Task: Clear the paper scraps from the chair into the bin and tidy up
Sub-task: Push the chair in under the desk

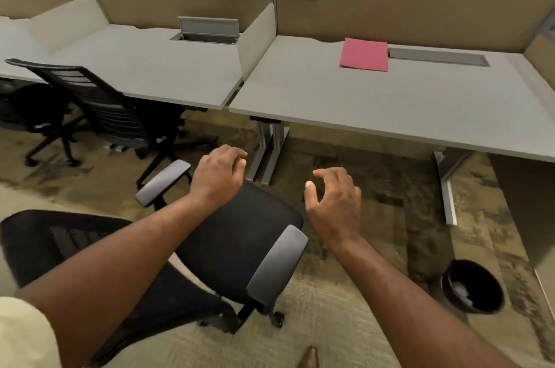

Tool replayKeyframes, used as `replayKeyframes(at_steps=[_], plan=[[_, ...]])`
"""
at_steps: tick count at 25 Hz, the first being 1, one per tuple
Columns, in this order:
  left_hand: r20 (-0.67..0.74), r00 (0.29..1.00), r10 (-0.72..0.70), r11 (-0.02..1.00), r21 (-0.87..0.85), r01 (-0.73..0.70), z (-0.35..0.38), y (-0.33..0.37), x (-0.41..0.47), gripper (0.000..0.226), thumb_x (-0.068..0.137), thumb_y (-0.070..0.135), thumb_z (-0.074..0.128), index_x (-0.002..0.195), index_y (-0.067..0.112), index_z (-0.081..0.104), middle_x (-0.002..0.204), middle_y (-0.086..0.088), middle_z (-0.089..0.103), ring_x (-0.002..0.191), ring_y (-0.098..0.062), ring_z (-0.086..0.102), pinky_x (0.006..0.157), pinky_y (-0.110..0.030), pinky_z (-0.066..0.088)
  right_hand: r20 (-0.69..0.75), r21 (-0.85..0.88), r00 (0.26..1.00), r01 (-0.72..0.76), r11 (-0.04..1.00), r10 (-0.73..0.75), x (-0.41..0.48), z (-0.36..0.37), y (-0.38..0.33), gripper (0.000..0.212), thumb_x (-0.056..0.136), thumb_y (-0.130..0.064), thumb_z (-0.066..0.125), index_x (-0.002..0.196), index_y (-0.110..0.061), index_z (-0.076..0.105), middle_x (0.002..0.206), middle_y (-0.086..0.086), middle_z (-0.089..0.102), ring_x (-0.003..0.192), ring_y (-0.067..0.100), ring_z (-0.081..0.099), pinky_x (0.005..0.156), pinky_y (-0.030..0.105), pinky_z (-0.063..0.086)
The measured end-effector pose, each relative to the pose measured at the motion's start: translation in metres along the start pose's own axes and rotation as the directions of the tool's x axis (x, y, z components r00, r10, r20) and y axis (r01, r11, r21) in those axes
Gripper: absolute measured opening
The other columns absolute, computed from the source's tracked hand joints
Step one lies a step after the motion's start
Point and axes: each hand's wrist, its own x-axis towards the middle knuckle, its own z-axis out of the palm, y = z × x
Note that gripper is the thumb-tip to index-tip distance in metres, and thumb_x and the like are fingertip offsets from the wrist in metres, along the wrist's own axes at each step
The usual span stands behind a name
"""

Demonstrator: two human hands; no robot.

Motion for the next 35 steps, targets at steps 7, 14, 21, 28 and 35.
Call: replayKeyframes(at_steps=[7,14,21,28,35], plan=[[0.069,0.997,0.035,0.998,0.048,-0.039,-0.058,-0.065,-0.096,0.019,0.096,0.034,0.054,0.111,0.029,0.066,0.100,0.016,0.058,0.094,-0.012,0.060,0.081,-0.030,0.045,0.052,0.054,0.998,-0.025,0.998,0.022,-0.120,0.023,-0.103,0.030,0.090,-0.044,0.053,0.112,-0.026,0.063,0.109,-0.011,0.054,0.100,0.010,0.051,0.083,0.032,0.037],[0.194,0.976,0.098,0.990,0.083,-0.116,-0.122,-0.184,-0.136,0.018,0.094,0.030,0.061,0.111,0.028,0.067,0.100,0.013,0.060,0.091,-0.015,0.060,0.080,-0.035,0.047,0.031,0.063,0.998,-0.056,0.996,0.054,-0.183,0.072,-0.221,0.029,0.089,-0.047,0.055,0.113,-0.030,0.059,0.111,-0.014,0.052,0.102,0.007,0.050,0.083,0.030,0.038],[0.422,0.850,0.315,0.916,0.099,-0.389,-0.176,-0.338,-0.161,0.026,0.096,0.049,0.049,0.106,0.035,0.069,0.101,0.019,0.065,0.096,-0.009,0.063,0.082,-0.033,0.048,0.036,-0.058,0.991,-0.129,0.990,0.131,-0.224,0.138,-0.338,0.035,0.090,-0.052,0.050,0.115,-0.029,0.058,0.114,-0.012,0.052,0.103,0.009,0.049,0.082,0.031,0.041],[0.319,0.835,0.448,0.866,0.075,-0.494,-0.165,-0.370,-0.169,0.045,0.099,0.049,0.033,0.092,0.029,0.073,0.092,0.015,0.072,0.088,-0.013,0.067,0.080,-0.028,0.042,0.299,-0.379,0.912,-0.158,0.912,0.282,-0.252,0.181,-0.385,0.063,0.094,-0.063,0.021,0.114,-0.017,0.059,0.111,0.009,0.063,0.103,0.032,0.056,0.096,0.051,0.037],[0.262,0.837,0.480,0.840,0.137,-0.524,-0.154,-0.338,-0.161,0.049,0.100,0.045,0.030,0.072,0.028,0.066,0.071,0.010,0.068,0.072,-0.016,0.067,0.069,-0.034,0.046,0.144,-0.415,0.948,-0.203,0.887,0.284,-0.245,0.170,-0.362,0.056,0.099,-0.057,0.023,0.092,-0.020,0.064,0.087,0.004,0.067,0.080,0.026,0.061,0.076,0.044,0.044]])
